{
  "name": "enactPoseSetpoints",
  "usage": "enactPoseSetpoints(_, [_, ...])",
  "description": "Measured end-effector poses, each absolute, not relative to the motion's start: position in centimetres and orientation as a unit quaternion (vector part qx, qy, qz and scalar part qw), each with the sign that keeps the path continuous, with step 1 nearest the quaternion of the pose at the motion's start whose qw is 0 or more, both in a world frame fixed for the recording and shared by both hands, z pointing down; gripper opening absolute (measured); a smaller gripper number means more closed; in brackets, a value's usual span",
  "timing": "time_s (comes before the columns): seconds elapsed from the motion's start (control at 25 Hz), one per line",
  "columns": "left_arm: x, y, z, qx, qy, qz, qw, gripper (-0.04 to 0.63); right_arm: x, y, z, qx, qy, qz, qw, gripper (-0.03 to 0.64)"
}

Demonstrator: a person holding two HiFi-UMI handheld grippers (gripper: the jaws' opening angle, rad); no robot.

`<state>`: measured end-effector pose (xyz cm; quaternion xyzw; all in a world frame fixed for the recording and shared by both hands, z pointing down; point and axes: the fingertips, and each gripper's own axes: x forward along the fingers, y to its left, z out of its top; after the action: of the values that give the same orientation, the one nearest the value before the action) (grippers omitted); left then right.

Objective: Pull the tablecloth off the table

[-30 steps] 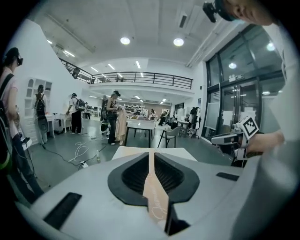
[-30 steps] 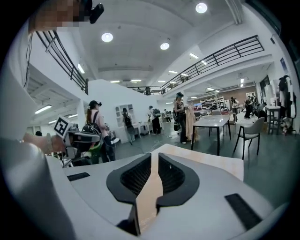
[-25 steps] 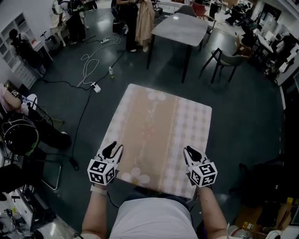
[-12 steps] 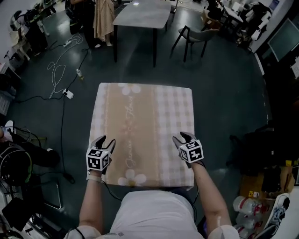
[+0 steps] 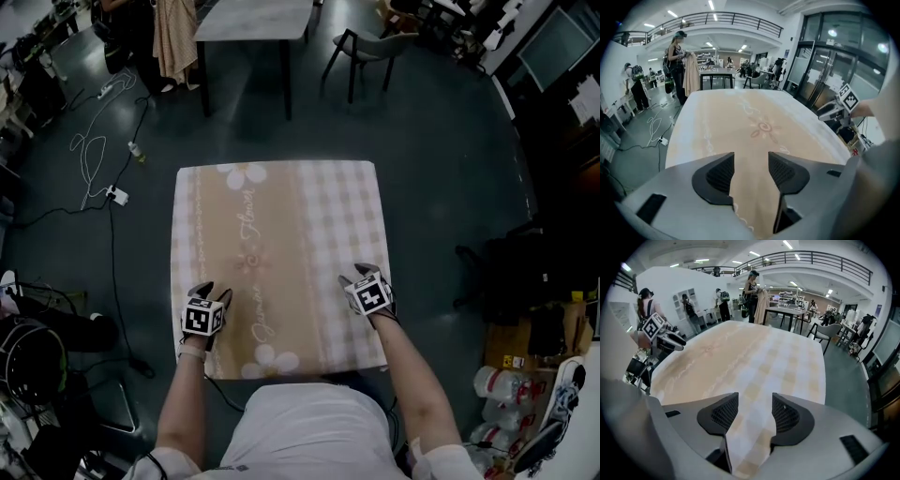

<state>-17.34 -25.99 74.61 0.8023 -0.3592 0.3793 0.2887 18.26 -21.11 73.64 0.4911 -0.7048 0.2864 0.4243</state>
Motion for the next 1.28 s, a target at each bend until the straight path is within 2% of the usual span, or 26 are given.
enactPoseSetpoints(0.28, [-18.0, -24.5, 78.0, 0.783, -0.337, 0.423, 0.306, 0.210, 18.5, -19.6, 76.5, 0.482, -0.677, 0.298, 0.470, 0.198])
enactPoseSetpoints(0.48, [-18.5, -24.7, 78.5, 0.778, -0.347, 0.442, 0.283, 0.209, 17.8, -18.9, 77.5, 0.457, -0.673, 0.310, 0.493, 0.198])
enactPoseSetpoints(0.76, [-18.4, -24.7, 78.5, 0.770, -0.371, 0.438, 0.279, 0.185, 16.9, -18.6, 77.5, 0.441, -0.678, 0.317, 0.496, 0.113])
enactPoseSetpoints(0.96, [-18.6, -24.6, 78.3, 0.760, -0.381, 0.432, 0.301, 0.105, 16.1, -17.9, 77.4, 0.425, -0.683, 0.293, 0.517, 0.058])
enactPoseSetpoints(1.12, [-18.6, -23.4, 78.3, 0.755, -0.392, 0.432, 0.299, 0.050, 15.4, -16.4, 77.4, 0.406, -0.688, 0.292, 0.526, 0.043])
enactPoseSetpoints(1.28, [-18.6, -21.0, 78.4, 0.749, -0.389, 0.453, 0.285, 0.022, 14.9, -14.2, 77.5, 0.397, -0.697, 0.303, 0.515, 0.038])
